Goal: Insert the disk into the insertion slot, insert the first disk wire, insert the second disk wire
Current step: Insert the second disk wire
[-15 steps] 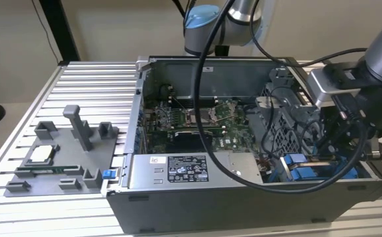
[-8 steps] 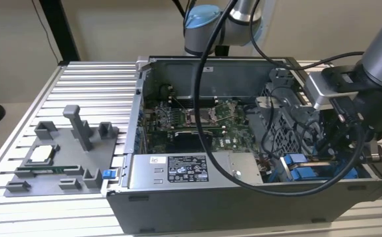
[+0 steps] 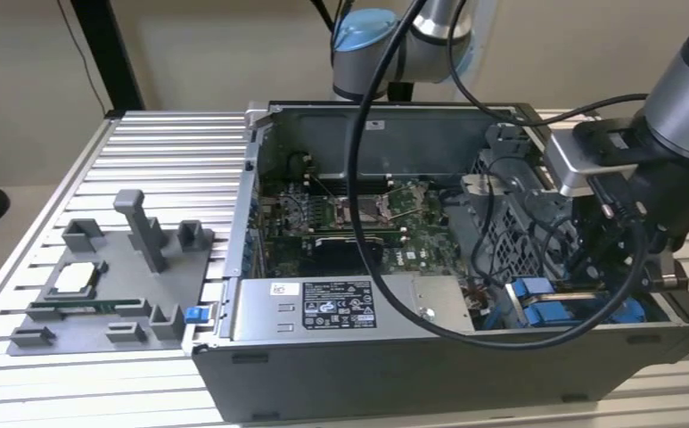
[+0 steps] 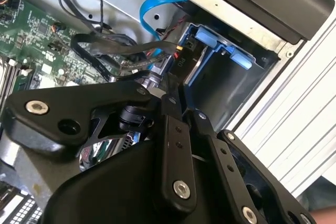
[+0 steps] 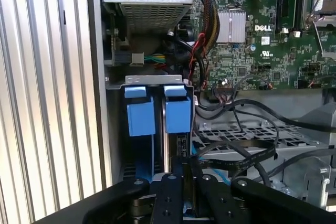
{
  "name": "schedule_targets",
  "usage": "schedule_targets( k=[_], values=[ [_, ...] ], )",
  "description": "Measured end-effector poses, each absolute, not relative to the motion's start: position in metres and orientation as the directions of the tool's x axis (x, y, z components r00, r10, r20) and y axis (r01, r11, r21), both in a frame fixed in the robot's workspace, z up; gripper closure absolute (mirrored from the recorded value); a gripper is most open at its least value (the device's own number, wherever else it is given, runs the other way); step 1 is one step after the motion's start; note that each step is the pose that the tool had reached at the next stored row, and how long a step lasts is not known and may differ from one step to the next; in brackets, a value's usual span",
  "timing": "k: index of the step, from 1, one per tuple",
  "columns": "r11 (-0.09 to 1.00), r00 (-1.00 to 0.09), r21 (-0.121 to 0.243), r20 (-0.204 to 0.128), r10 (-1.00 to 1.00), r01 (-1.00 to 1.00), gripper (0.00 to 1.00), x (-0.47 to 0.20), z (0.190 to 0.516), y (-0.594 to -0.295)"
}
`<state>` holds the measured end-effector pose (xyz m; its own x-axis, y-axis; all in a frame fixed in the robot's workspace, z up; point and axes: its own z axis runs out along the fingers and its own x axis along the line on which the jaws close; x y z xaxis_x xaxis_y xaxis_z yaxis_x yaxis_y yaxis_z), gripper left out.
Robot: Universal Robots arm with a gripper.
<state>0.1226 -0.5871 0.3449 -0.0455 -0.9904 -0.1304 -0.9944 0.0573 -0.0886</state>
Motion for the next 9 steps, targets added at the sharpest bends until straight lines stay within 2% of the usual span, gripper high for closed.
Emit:
schedule_targets(
  k=[9],
  values=[
    [0.056,-0.045,-0.092,-0.12,-0.992,-0.994,1.0,0.1226,0.3411,-0.5845]
  ],
)
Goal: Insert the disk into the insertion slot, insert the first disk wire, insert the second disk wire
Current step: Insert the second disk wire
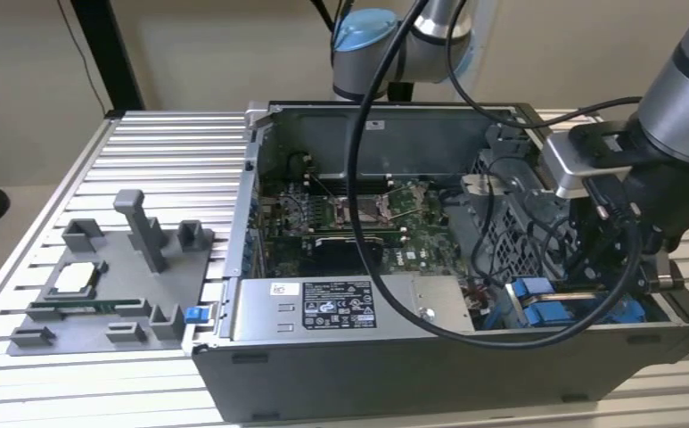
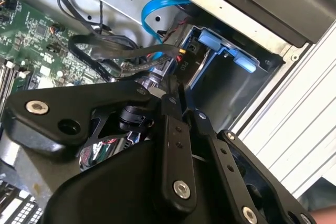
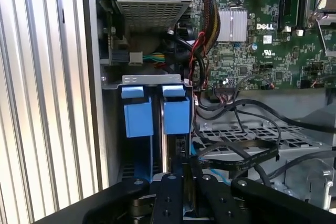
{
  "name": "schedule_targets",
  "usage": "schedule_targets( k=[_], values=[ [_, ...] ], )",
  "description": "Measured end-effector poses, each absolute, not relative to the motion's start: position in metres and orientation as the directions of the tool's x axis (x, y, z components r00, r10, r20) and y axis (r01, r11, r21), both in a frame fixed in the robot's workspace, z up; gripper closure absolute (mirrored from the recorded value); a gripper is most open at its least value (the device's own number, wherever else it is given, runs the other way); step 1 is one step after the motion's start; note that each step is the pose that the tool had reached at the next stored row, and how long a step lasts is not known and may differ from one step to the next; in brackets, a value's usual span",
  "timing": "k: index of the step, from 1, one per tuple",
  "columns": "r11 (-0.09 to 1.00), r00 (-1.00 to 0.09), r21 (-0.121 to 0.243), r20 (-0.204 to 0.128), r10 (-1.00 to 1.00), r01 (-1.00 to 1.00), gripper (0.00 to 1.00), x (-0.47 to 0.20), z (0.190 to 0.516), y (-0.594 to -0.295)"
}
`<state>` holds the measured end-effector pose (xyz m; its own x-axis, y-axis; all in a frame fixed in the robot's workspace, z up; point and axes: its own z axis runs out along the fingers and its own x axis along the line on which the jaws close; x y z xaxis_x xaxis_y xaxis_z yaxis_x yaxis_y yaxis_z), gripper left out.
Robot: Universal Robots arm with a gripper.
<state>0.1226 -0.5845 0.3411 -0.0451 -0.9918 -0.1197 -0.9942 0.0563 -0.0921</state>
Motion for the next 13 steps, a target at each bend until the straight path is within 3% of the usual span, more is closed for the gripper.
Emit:
schedule_targets(
  k=[13],
  values=[
    [0.056,-0.045,-0.095,-0.114,-0.992,-0.994,1.0,0.1224,0.3371,-0.5824]
  ],
)
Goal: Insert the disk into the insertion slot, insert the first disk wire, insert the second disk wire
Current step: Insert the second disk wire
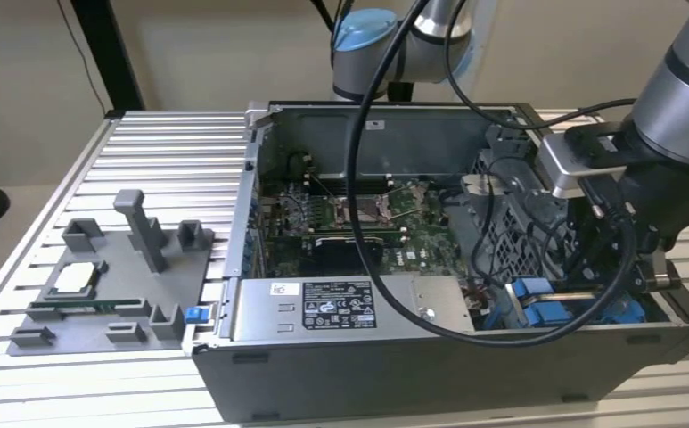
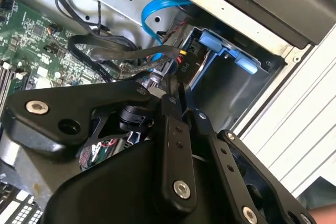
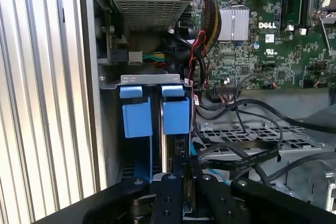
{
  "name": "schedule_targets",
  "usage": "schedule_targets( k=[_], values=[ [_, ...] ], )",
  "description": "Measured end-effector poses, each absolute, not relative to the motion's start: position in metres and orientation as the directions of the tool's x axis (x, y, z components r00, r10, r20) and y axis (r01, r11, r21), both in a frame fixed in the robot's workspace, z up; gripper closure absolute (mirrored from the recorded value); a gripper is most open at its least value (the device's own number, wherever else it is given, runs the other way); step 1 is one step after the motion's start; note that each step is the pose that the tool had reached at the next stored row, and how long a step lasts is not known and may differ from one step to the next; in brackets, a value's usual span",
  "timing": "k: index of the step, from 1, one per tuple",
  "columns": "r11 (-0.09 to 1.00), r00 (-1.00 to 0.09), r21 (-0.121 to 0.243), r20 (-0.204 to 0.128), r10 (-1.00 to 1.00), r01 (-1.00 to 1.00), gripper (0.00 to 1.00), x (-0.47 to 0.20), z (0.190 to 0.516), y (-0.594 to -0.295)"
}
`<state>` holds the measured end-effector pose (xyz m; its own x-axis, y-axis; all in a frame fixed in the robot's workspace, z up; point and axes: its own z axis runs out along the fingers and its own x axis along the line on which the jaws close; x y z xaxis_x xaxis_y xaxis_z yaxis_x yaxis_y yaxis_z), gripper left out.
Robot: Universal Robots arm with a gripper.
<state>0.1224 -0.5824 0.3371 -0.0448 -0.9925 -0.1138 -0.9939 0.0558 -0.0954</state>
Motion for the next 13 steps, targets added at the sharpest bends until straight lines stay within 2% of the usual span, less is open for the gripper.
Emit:
schedule_targets(
  k=[13],
  values=[
    [0.056,-0.045,-0.095,-0.114,-0.992,-0.994,1.0,0.1224,0.3416,-0.5823]
  ],
)
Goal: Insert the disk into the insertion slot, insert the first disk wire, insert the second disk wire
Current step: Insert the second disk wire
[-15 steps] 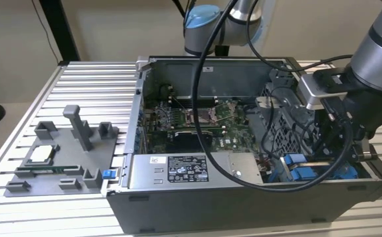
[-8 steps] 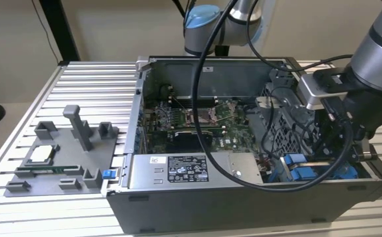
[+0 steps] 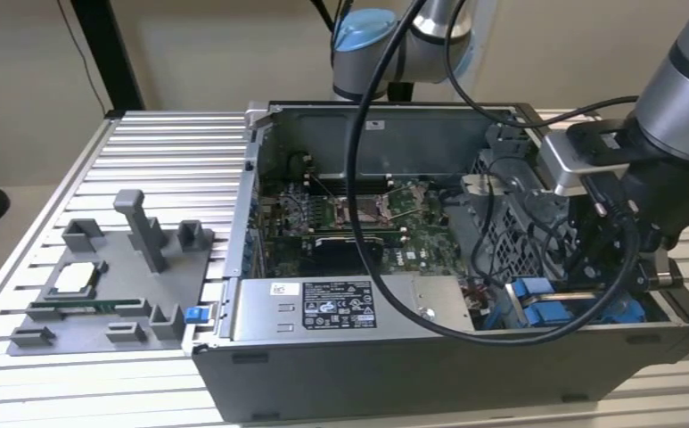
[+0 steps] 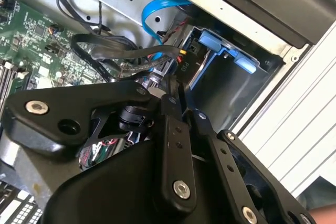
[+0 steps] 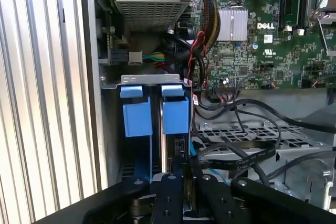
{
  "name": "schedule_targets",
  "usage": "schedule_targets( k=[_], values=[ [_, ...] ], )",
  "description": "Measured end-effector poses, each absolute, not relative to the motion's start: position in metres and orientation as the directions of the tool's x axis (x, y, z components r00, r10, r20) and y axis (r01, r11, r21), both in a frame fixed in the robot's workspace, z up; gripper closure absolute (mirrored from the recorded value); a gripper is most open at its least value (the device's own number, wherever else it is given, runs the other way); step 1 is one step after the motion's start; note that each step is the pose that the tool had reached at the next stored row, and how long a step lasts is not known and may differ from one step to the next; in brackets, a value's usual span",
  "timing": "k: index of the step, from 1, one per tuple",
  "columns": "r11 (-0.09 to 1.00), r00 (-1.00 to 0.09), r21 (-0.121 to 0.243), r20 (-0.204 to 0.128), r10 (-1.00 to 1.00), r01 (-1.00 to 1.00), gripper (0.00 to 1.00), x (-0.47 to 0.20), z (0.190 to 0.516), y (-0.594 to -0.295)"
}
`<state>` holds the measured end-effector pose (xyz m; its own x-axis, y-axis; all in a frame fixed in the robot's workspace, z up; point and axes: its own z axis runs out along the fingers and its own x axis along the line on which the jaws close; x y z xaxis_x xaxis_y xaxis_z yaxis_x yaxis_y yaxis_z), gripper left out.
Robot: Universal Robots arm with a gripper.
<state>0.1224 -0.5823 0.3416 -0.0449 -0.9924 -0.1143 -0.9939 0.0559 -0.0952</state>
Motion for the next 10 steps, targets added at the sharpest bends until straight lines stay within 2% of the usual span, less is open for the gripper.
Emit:
schedule_targets(
  k=[10],
  values=[
    [0.062,-0.05,-0.098,-0.114,-0.992,-0.993,1.0,0.1224,0.3395,-0.5818]
  ],
)
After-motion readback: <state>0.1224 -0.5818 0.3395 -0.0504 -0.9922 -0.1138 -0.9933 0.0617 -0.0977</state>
